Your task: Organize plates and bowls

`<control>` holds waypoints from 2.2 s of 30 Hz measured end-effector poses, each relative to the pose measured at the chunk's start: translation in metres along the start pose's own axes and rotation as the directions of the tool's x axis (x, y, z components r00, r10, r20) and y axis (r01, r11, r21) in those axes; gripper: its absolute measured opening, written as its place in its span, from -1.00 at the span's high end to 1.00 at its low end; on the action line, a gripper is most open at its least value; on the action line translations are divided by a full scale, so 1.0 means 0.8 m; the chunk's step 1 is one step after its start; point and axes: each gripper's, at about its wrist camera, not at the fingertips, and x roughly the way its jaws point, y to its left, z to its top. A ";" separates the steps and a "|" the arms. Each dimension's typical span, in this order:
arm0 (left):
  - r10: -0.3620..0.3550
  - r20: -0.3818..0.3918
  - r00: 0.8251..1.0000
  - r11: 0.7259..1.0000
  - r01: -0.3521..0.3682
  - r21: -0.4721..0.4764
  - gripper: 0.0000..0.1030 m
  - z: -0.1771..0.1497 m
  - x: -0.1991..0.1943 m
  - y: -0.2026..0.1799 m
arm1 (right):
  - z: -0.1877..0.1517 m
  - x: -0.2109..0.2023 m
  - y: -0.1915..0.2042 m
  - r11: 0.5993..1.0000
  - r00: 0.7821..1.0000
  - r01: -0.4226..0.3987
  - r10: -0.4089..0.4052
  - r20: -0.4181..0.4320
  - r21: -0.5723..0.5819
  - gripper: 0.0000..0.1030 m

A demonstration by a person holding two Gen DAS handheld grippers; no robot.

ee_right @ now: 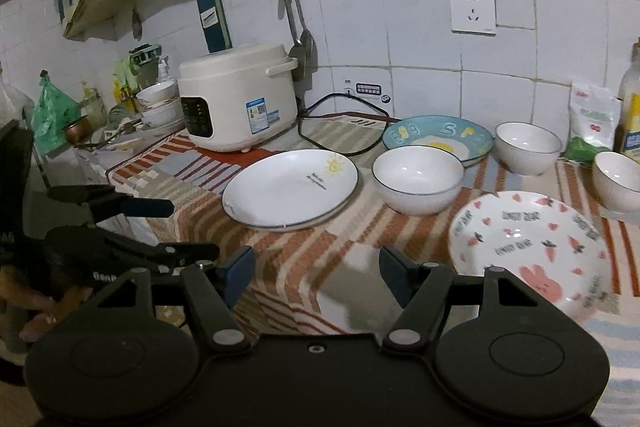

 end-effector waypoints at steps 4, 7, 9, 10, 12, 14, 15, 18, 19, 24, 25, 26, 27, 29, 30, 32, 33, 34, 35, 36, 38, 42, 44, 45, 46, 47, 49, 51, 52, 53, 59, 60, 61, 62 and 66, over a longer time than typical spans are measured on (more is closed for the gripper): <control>0.010 -0.005 1.000 0.999 -0.010 -0.035 -0.60 0.003 0.020 0.022 | 0.008 0.038 0.000 1.000 1.000 -0.010 0.011 -0.017 0.030 -0.42; 0.035 -0.017 0.999 0.999 -0.035 -0.042 -0.60 0.006 0.037 0.032 | 0.015 0.066 -0.003 0.998 0.999 -0.024 0.026 -0.032 0.060 -0.42; 0.057 -0.021 0.998 0.997 -0.057 -0.041 -0.60 0.009 0.052 0.039 | 0.019 0.086 -0.007 0.996 0.998 -0.034 0.037 -0.044 0.083 -0.42; 0.062 -0.024 0.998 0.997 -0.063 -0.045 -0.60 0.010 0.058 0.042 | 0.021 0.096 -0.008 0.995 0.998 -0.036 0.041 -0.051 0.090 -0.42; 0.082 -0.030 0.996 0.994 -0.084 -0.063 -0.60 0.012 0.072 0.051 | 0.026 0.116 -0.008 0.995 0.997 -0.032 0.039 -0.067 0.095 -0.42; 0.108 -0.033 0.994 0.991 -0.110 -0.075 -0.60 0.013 0.087 0.059 | 0.030 0.137 -0.011 0.994 0.995 -0.026 0.036 -0.094 0.103 -0.42; 0.117 -0.038 0.992 0.989 -0.120 -0.083 -0.60 0.014 0.094 0.063 | 0.032 0.146 -0.012 0.993 0.994 -0.025 0.037 -0.107 0.112 -0.42; 0.110 -0.071 0.991 0.985 -0.118 -0.125 -0.60 0.018 0.117 0.080 | 0.036 0.172 -0.017 0.991 0.988 -0.021 0.041 -0.148 0.132 -0.42; 0.107 -0.085 0.991 0.982 -0.118 -0.144 -0.60 0.018 0.125 0.087 | 0.037 0.180 -0.017 0.991 0.987 -0.014 0.036 -0.159 0.134 -0.42; 0.123 -0.132 0.984 0.961 -0.151 -0.231 -0.60 0.017 0.155 0.118 | 0.041 0.210 -0.025 0.989 0.979 0.001 0.029 -0.202 0.149 -0.41; 0.124 -0.136 0.983 0.957 -0.154 -0.245 -0.60 0.018 0.160 0.124 | 0.042 0.215 -0.027 0.988 0.978 0.004 0.028 -0.205 0.153 -0.40; 0.128 -0.142 0.982 0.952 -0.162 -0.262 -0.60 0.017 0.165 0.130 | 0.043 0.219 -0.029 0.988 0.978 0.006 0.027 -0.207 0.157 -0.36; 0.130 -0.147 0.981 0.946 -0.167 -0.276 -0.59 0.017 0.169 0.136 | 0.044 0.224 -0.032 0.986 0.977 0.007 0.028 -0.213 0.164 -0.29; 0.124 -0.162 0.979 0.938 -0.169 -0.302 -0.51 0.017 0.178 0.146 | 0.046 0.232 -0.038 0.983 0.975 0.002 0.039 -0.217 0.184 -0.17; 0.114 -0.174 0.978 0.936 -0.164 -0.311 -0.48 0.018 0.183 0.150 | 0.047 0.236 -0.041 0.981 0.974 0.000 0.044 -0.221 0.193 -0.11; 0.092 -0.184 0.979 0.936 -0.148 -0.319 -0.27 0.019 0.191 0.154 | 0.049 0.243 -0.045 0.979 0.974 -0.004 0.050 -0.222 0.204 -0.02; 0.084 -0.190 0.978 0.936 -0.143 -0.322 -0.24 0.019 0.195 0.155 | 0.049 0.247 -0.047 0.978 0.973 -0.001 0.049 -0.225 0.208 0.03; 0.076 -0.189 0.979 0.937 -0.135 -0.322 -0.14 0.019 0.198 0.155 | 0.049 0.250 -0.049 0.977 0.972 0.002 0.048 -0.229 0.211 0.07; 0.069 -0.187 0.980 0.940 -0.126 -0.317 -0.01 0.018 0.201 0.155 | 0.050 0.255 -0.050 0.976 0.971 0.000 0.051 -0.232 0.217 0.18; 0.071 -0.186 0.980 0.942 -0.127 -0.312 0.00 0.018 0.203 0.155 | 0.050 0.258 -0.052 0.975 0.970 -0.004 0.057 -0.235 0.221 0.27; 0.068 -0.175 0.982 0.946 -0.119 -0.302 0.09 0.019 0.204 0.155 | 0.050 0.267 -0.053 0.974 0.968 -0.003 0.061 -0.244 0.228 0.34; 0.067 -0.149 0.987 0.948 -0.110 -0.300 0.04 0.018 0.209 0.157 | 0.048 0.274 -0.047 0.980 0.973 0.013 0.033 -0.227 0.200 0.36; 0.066 -0.139 0.988 0.947 -0.107 -0.304 0.03 0.017 0.211 0.159 | 0.048 0.275 -0.041 0.985 0.974 0.027 0.013 -0.224 0.172 0.36; 0.067 -0.140 0.988 0.948 -0.107 -0.301 0.04 0.017 0.211 0.159 | 0.047 0.275 -0.038 0.987 0.975 0.035 0.002 -0.222 0.159 0.36; 0.067 -0.139 0.988 0.950 -0.106 -0.293 0.10 0.017 0.211 0.158 | 0.047 0.274 -0.036 0.988 0.976 0.040 -0.007 -0.219 0.149 0.36; 0.067 -0.135 0.988 0.955 -0.103 -0.279 0.23 0.018 0.210 0.154 | 0.047 0.275 -0.034 0.990 0.976 0.047 -0.016 -0.216 0.135 0.36; 0.071 -0.129 0.989 0.964 -0.101 -0.244 0.37 0.020 0.207 0.145 | 0.047 0.274 -0.030 0.992 0.976 0.054 -0.030 -0.215 0.110 0.36; 0.108 -0.128 0.986 0.968 -0.134 -0.213 0.36 0.021 0.206 0.136 | 0.047 0.274 -0.030 0.993 0.976 0.059 -0.036 -0.213 0.100 0.36; 0.115 -0.126 0.985 0.968 -0.140 -0.209 0.36 0.020 0.206 0.136 | 0.047 0.273 -0.029 0.994 0.977 0.062 -0.042 -0.210 0.091 0.36; 0.121 -0.122 0.985 0.968 -0.145 -0.206 0.36 0.020 0.206 0.135 | 0.047 0.273 -0.027 0.994 0.977 0.065 -0.047 -0.207 0.083 0.36; 0.173 -0.111 0.979 0.971 -0.189 -0.149 0.36 0.018 0.199 0.121 | 0.044 0.267 -0.025 0.995 0.977 0.067 -0.051 -0.206 0.070 0.36; 0.174 -0.110 0.979 0.971 -0.189 -0.147 0.36 0.017 0.198 0.121 | 0.044 0.265 -0.025 0.995 0.977 0.065 -0.050 -0.205 0.070 0.36; 0.173 -0.110 0.979 0.971 -0.188 -0.145 0.37 0.017 0.196 0.120 | 0.044 0.262 -0.025 0.996 0.978 0.064 -0.049 -0.203 0.068 0.36; 0.171 -0.111 0.979 0.972 -0.186 -0.142 0.37 0.017 0.193 0.119 | 0.043 0.258 -0.024 0.996 0.978 0.063 -0.049 -0.200 0.066 0.36; 0.173 -0.101 0.980 0.975 -0.185 -0.125 0.37 0.019 0.179 0.110 | 0.047 0.242 -0.021 0.996 0.981 0.073 -0.062 -0.184 0.051 0.37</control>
